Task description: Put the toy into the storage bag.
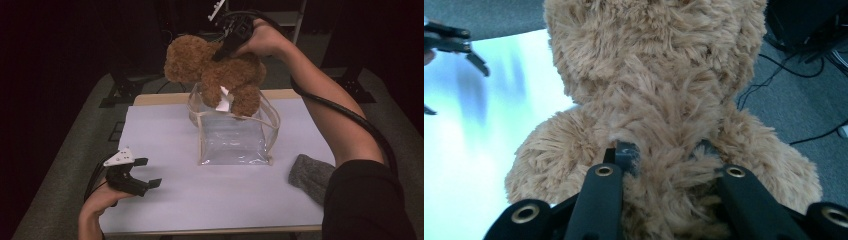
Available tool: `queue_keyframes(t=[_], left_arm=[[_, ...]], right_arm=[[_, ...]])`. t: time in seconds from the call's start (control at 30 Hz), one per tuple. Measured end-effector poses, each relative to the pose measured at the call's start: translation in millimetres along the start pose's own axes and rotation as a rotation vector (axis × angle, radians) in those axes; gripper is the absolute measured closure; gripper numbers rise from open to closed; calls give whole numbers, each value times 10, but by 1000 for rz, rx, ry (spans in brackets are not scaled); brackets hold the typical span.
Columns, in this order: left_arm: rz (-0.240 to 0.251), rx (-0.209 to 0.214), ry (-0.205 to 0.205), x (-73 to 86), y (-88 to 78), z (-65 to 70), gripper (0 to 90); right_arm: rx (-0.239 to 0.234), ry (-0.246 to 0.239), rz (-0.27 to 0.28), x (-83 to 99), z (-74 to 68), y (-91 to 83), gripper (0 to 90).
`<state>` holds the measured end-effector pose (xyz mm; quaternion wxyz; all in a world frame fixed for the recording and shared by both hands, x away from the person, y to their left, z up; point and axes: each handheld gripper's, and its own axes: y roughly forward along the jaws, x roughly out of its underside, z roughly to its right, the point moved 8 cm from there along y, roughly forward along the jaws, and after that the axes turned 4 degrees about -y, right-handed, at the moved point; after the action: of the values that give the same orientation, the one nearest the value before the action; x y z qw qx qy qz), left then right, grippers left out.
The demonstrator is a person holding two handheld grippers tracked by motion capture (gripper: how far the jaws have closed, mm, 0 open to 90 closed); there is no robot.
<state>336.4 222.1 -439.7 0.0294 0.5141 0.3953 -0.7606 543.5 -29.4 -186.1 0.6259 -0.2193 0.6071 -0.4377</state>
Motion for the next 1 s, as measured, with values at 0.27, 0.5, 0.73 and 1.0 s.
queue_keyframes(t=[0.27, 0.5, 0.73, 1.0], left_arm=[[3, 6, 2, -8, 5, 19, 31], [5, 3, 5, -10, -6, 16, 31], [-4, 5, 1, 3, 8, 19, 31], [-5, 4, -4, 18, 3, 1, 31]], right_arm=[[-28, -29, 18, -77, -308, -48, 730], [-78, -54, 34, -85, -537, -27, 728], [-118, -7, 40, 85, -530, 86, 728], [-89, 80, 26, 341, -246, 185, 727]])
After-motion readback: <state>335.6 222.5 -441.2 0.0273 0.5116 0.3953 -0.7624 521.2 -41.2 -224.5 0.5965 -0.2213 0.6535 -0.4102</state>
